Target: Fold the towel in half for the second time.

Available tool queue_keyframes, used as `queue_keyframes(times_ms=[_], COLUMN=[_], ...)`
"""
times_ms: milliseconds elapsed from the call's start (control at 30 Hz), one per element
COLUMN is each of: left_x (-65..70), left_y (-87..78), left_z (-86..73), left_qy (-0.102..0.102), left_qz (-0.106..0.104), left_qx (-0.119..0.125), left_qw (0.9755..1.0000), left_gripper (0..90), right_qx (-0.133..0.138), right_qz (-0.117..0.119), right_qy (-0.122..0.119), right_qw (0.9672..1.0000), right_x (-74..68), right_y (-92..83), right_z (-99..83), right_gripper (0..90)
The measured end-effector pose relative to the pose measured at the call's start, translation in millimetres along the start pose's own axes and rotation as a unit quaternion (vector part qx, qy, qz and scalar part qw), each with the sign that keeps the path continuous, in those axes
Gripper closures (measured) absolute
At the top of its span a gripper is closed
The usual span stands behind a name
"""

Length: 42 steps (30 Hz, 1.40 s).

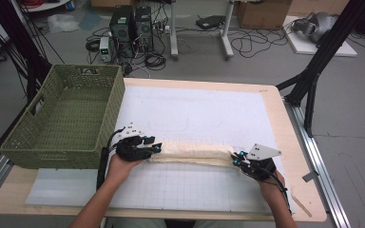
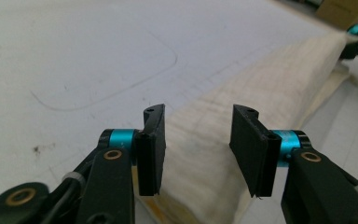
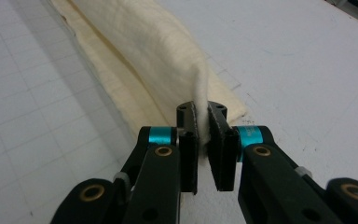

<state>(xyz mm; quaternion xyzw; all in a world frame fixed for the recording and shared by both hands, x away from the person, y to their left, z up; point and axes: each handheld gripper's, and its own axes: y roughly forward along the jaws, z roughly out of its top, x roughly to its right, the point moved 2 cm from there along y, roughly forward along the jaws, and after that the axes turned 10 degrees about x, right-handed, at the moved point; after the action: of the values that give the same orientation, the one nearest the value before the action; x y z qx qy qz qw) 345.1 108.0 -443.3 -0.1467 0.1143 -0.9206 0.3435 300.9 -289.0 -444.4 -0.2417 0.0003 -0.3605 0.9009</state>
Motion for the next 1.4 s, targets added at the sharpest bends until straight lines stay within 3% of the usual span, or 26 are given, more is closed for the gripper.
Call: queue_keyframes(times_ms=[200, 300, 367, 433, 533, 633, 733, 833, 967, 1133, 1300, 1400], left_x=[-0.7, 0.7, 2.1, 2.9, 4.3, 5.2, 6.1, 6.8, 6.0, 5.8, 5.0, 4.0], left_y=[3.3, 3.3, 3.8, 4.1, 4.1, 3.7, 3.4, 2.5, 2.3, 2.0, 1.9, 1.0], left_z=[-14.8, -14.8, -16.1, -17.0, -17.4, -18.0, -18.4, -18.8, -18.9, -19.0, -19.0, -17.8], left_qy=[0.002, 0.012, 0.014, 0.021, 0.031, 0.034, 0.038, 0.042, 0.037, 0.036, 0.030, 0.012], left_qz=[0.004, 0.008, 0.008, 0.008, 0.009, 0.008, 0.006, 0.006, 0.005, 0.004, 0.005, 0.007], left_qx=[-0.028, -0.032, -0.036, -0.040, -0.045, -0.047, -0.048, -0.050, -0.049, -0.049, -0.050, -0.045], left_qw=[0.9996, 0.9994, 0.9992, 0.9989, 0.9985, 0.9983, 0.9981, 0.9978, 0.9981, 0.9981, 0.9983, 0.9989], left_gripper=[63.6, 64.6, 65.0, 66.3, 67.7, 68.9, 70.9, 72.2, 72.8, 72.6, 70.7, 62.4], right_qx=[0.006, 0.020, 0.053, 0.088, 0.115, 0.101, 0.067, 0.050, 0.020, -0.013, -0.039, -0.043], right_qz=[-0.002, -0.008, -0.022, -0.038, -0.056, -0.056, -0.043, -0.033, 0.004, 0.002, -0.028, -0.042], right_qy=[0.007, 0.022, 0.050, 0.073, 0.093, 0.088, 0.083, 0.095, 0.104, 0.101, 0.103, 0.114], right_qw=[1.0000, 0.9995, 0.9971, 0.9927, 0.9875, 0.9893, 0.9934, 0.9937, 0.9944, 0.9948, 0.9935, 0.9917], right_x=[2.3, 5.6, 10.3, 13.3, 12.3, 5.7, -0.4, -0.1, -9.5, -16.5, -4.8, 1.6], right_y=[-4.1, -11.2, -22.3, -31.5, -33.8, -18.6, 12.2, 33.8, 49.6, 43.8, 23.0, 11.6], right_z=[1.1, 5.2, 13.1, 24.0, 41.6, 51.7, 53.9, 54.4, 50.6, 28.3, 8.4, -1.6], right_gripper=[79.6, 70.1, 62.8, 56.6, 52.6, 53.8, 58.9, 64.7, 71.4, 73.2, 73.7, 73.9])
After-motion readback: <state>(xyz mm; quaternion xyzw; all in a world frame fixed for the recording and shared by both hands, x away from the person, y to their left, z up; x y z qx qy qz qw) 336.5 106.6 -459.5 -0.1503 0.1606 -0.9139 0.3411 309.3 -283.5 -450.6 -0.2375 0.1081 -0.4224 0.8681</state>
